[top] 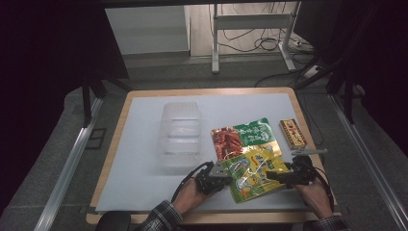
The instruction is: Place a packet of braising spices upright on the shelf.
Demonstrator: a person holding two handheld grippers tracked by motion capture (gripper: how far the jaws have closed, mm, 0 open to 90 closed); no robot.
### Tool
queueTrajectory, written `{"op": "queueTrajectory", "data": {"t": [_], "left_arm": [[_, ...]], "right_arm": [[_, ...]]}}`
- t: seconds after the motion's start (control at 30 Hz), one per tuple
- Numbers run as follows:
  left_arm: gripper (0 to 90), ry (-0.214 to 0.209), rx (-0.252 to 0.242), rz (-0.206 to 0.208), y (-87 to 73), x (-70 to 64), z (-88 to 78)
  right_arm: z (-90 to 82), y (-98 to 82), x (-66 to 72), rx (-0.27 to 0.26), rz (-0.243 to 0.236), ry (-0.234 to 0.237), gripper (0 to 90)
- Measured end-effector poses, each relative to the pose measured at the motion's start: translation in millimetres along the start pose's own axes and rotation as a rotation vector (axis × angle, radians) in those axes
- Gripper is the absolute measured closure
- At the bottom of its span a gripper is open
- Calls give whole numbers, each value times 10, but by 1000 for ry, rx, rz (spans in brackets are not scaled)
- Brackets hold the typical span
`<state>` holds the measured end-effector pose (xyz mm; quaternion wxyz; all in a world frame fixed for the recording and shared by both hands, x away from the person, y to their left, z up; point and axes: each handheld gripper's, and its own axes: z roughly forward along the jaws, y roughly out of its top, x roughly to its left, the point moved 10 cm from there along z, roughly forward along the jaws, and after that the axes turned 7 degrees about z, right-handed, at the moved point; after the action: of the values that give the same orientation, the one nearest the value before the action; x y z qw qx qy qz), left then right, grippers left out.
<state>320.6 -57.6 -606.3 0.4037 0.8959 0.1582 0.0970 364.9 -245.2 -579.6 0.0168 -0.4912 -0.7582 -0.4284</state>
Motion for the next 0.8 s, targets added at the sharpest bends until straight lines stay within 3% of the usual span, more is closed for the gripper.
{"op": "queueTrajectory", "data": {"t": [0.1, 0.17, 0.2, 0.23, 0.3, 0.43, 0.53, 0.6, 0.7, 0.8], "left_arm": [[900, -5, 0, -7, 0, 1, -1], [900, -5, -1, -8, 0, 0, -1], [900, -5, 0, -8, -1, 0, -1], [900, -6, 0, -8, -2, 1, -2], [900, -8, -2, -10, 0, 2, -1], [900, -15, -2, -15, 1, 6, -4], [900, -12, -5, -14, 4, 5, -4], [900, -3, -5, -6, 6, 0, -4], [900, 15, -3, 0, 8, -5, -7], [892, 29, 6, 2, 13, -5, -13]], "right_arm": [[-27, 39, 57, -21, 11, 29, 159], [4, -7, 98, 17, 5, 45, 191], [75, -88, 149, 71, -22, 40, 198], [75, -88, 149, 71, -22, 40, 198], [94, -84, 153, 78, -59, -6, 195], [90, -32, 154, 51, -14, 0, 115], [105, -21, 160, 52, 2, -3, 107], [81, 4, 171, 42, -12, -26, 184], [25, 46, 165, 19, -29, -68, 430], [-17, 67, 162, 0, -49, -99, 573]]}}
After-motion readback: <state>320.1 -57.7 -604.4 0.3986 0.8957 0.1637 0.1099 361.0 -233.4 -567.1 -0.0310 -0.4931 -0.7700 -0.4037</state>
